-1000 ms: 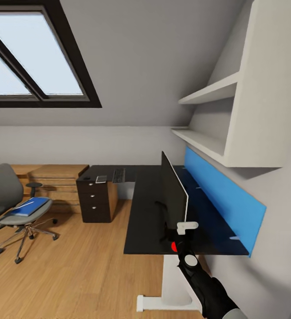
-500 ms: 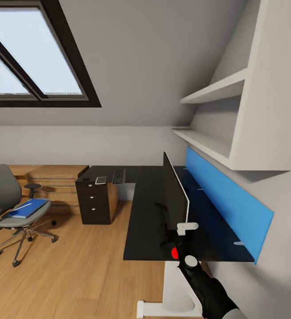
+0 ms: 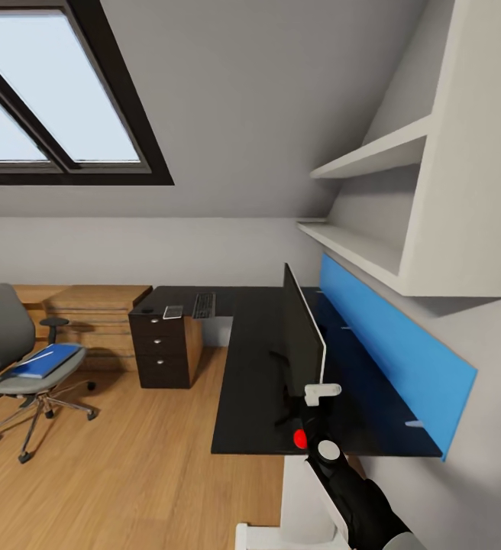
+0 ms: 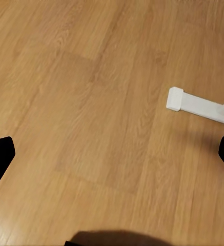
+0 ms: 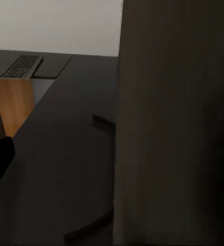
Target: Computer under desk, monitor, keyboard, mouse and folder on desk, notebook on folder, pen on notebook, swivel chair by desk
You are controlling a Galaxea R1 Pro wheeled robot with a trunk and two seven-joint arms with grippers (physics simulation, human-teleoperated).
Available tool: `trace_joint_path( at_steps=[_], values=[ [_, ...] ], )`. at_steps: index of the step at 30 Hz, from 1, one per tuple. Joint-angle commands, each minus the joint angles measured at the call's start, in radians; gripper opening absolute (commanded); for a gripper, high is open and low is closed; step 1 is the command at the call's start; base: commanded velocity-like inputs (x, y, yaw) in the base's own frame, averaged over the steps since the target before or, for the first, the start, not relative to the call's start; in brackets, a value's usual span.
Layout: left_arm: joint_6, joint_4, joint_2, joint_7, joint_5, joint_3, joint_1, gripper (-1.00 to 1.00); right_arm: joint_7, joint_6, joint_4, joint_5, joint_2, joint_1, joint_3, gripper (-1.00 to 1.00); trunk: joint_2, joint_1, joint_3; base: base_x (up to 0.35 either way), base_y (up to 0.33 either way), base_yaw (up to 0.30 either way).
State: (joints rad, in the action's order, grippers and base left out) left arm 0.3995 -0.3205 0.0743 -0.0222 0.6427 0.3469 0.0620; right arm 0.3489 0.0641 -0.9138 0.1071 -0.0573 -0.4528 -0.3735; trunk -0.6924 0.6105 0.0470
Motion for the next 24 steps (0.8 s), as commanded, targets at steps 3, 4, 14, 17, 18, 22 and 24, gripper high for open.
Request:
trace_joint_path(
  at_steps=[3,4,14,17,18,22,24],
  values=[
    [0.004,0.0,0.001,-0.002,0.009,0.008,0.001,1.0,0.005,0.006,0.001,0.013,0.001,-0.001,-0.004,1.0,-0.001,0.0,0.002,0.041,0.0,0.0],
    [0.004,0.0,0.001,-0.002,0.008,0.008,0.001,1.0,0.005,0.006,0.001,0.013,0.001,-0.001,-0.004,1.0,-0.001,0.0,0.002,0.022,0.0,0.0],
    [0.004,0.0,0.001,-0.002,0.008,0.007,0.001,1.0,0.005,0.006,0.001,0.013,0.001,-0.001,-0.003,1.0,-0.001,0.0,0.002,0.006,-0.019,0.0],
    [0.004,0.0,0.001,-0.002,0.008,0.007,0.001,1.0,0.005,0.006,0.001,0.013,0.001,-0.001,-0.003,1.0,-0.001,0.0,0.002,0.001,-0.067,0.0],
    [0.004,0.0,0.001,-0.002,0.008,0.007,0.001,1.0,0.005,0.006,0.001,0.013,0.001,-0.001,-0.003,1.0,-0.001,0.0,0.002,0.0,-0.037,0.0],
    [0.004,0.0,0.001,-0.002,0.008,0.007,0.001,1.0,0.005,0.006,0.001,0.013,0.001,-0.001,-0.003,1.0,-0.001,0.0,0.002,0.0,-0.017,0.0],
    [0.004,0.0,0.001,-0.002,0.008,0.007,0.001,1.0,0.005,0.006,0.001,0.013,0.001,-0.001,-0.003,1.0,-0.001,0.0,0.002,0.0,-0.007,0.0]
  ],
)
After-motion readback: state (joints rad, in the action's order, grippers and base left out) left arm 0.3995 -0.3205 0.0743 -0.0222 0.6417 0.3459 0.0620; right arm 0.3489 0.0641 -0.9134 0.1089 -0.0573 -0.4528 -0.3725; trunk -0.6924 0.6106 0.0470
